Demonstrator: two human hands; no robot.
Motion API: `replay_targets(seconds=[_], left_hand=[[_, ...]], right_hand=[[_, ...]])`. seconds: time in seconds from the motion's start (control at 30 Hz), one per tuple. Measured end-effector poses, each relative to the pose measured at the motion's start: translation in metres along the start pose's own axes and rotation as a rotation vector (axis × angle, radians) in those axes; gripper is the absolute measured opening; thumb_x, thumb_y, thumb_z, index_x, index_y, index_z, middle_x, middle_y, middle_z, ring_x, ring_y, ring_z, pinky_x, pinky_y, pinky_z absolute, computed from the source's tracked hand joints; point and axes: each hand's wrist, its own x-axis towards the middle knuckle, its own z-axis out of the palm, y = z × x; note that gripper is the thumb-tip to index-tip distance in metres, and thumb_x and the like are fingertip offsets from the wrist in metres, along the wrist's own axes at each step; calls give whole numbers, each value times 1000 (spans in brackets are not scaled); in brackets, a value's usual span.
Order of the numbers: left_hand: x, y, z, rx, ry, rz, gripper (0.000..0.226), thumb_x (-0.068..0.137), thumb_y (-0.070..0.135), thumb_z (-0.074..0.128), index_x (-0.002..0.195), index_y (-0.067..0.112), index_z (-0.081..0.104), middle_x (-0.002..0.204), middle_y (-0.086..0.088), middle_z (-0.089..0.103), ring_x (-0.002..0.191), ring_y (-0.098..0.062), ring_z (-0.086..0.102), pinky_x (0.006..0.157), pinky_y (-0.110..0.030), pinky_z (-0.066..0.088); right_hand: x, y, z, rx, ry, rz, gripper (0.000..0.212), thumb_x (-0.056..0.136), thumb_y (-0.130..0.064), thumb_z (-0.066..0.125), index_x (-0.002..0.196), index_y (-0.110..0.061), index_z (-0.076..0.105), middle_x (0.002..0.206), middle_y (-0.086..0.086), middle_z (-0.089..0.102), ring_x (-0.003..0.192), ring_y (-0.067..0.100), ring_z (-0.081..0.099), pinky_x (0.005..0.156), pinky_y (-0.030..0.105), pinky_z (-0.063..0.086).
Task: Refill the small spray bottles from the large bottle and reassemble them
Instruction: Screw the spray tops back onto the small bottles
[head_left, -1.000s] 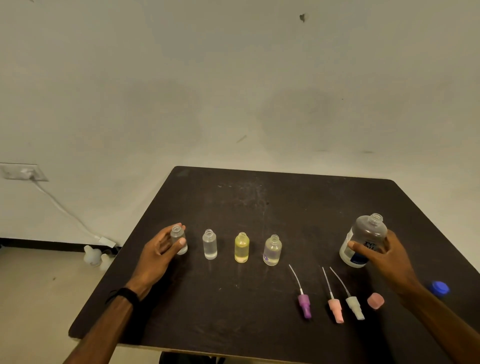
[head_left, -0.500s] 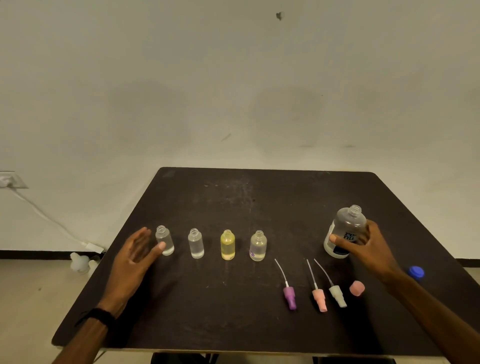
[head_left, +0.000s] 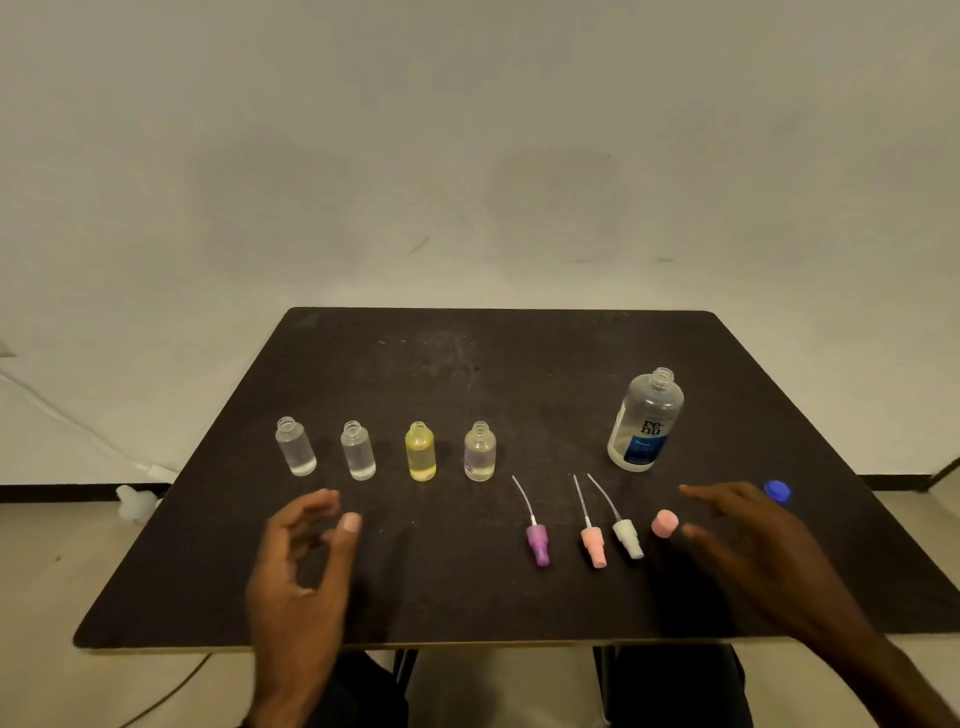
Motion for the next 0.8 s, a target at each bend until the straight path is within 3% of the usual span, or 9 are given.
replay_targets(seconds=[0.07, 0.17, 0.33, 0.43, 0.6, 0.8], left_hand=[[-8, 0, 16, 12, -88, 5, 37, 84, 30, 71, 118, 42, 59, 121, 20, 64, 112, 6, 60, 92, -22, 47], [-19, 1, 39, 12, -181, -8, 41, 83, 30, 73, 121, 38, 60, 125, 20, 64, 115, 4, 60, 96, -22, 48], [-27, 0, 74, 57, -290, -19, 56, 80, 39, 74, 131, 32, 55, 131, 19, 60, 118, 9, 56, 102, -18, 47], [-28, -4, 93, 88, -283, -29, 60, 83, 35, 77, 137, 28, 52, 136, 16, 57, 121, 5, 54, 105, -17, 45], [-20, -11, 114, 131, -227, -94, 66, 85, 38, 75, 143, 28, 44, 145, 10, 50, 129, -5, 49, 110, -29, 42], [-7, -19, 128, 156, -188, -105, 69, 89, 39, 72, 148, 27, 38, 150, 5, 47, 130, -6, 47, 109, -28, 40]], right_hand=[[6, 4, 8, -57, -107, -10, 50, 86, -35, 68, 130, -42, 45, 128, -15, 46, 112, 5, 51, 88, 19, 44], [15, 0, 13, -121, -182, -35, 47, 90, -31, 65, 133, -38, 47, 128, -19, 41, 112, 0, 45, 90, 14, 40], [24, 0, 20, -186, -239, -35, 38, 93, -34, 58, 127, -45, 44, 117, -26, 35, 103, -2, 45, 75, 6, 36], [25, 3, 23, -193, -232, -57, 30, 94, -35, 56, 121, -45, 47, 116, -25, 36, 96, -7, 45, 75, 6, 36], [24, 6, 23, -199, -228, -83, 25, 95, -36, 56, 112, -50, 43, 113, -26, 37, 94, -8, 47, 74, 6, 39], [33, -4, 10, -180, -226, -69, 29, 95, -32, 57, 111, -51, 41, 114, -25, 44, 107, 0, 51, 88, 12, 40]])
